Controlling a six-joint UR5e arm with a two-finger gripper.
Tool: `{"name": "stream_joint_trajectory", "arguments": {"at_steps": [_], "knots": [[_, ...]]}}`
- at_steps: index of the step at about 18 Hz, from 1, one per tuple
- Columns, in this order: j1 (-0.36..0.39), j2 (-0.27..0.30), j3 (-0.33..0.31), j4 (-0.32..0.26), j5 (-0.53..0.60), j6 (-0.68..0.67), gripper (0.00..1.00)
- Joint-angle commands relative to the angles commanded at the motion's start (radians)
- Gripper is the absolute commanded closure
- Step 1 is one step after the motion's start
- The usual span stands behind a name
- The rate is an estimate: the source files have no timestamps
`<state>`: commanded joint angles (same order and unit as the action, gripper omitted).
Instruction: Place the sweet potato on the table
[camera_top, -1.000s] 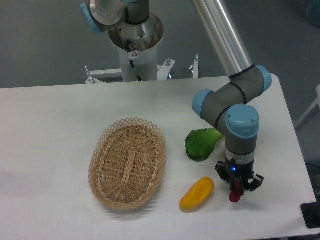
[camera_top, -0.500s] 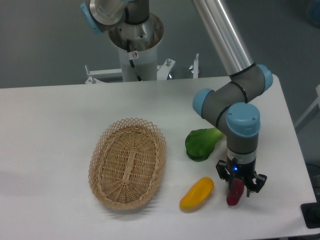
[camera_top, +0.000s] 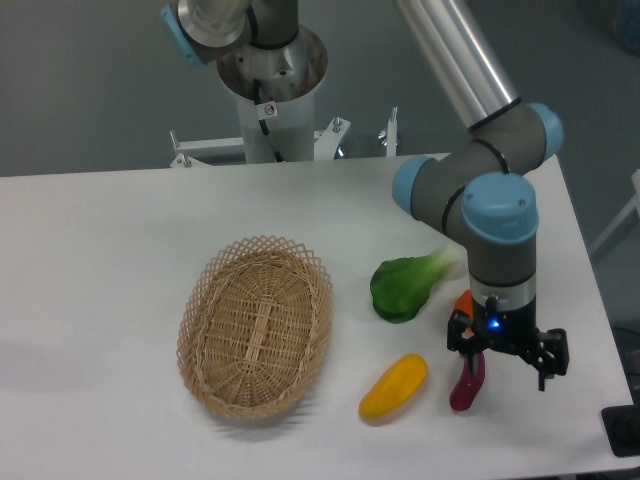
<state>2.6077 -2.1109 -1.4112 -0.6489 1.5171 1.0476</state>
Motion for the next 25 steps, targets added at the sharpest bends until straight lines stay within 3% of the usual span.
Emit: {"name": "stream_joint_trajectory", "arguments": {"at_steps": [8, 13, 17, 25], "knots": [[0.115, 0.161, -0.012, -0.282, 0.041, 0.311, 0.00], [0.201, 0.206, -0.017, -0.422, 0.015, 0.547, 0.00], [0.232, 0.216, -0.026, -0.448, 0.015, 0.643, 0.00], [0.232, 0.224, -0.041, -0.445, 0.012, 0.647, 0.00]]}}
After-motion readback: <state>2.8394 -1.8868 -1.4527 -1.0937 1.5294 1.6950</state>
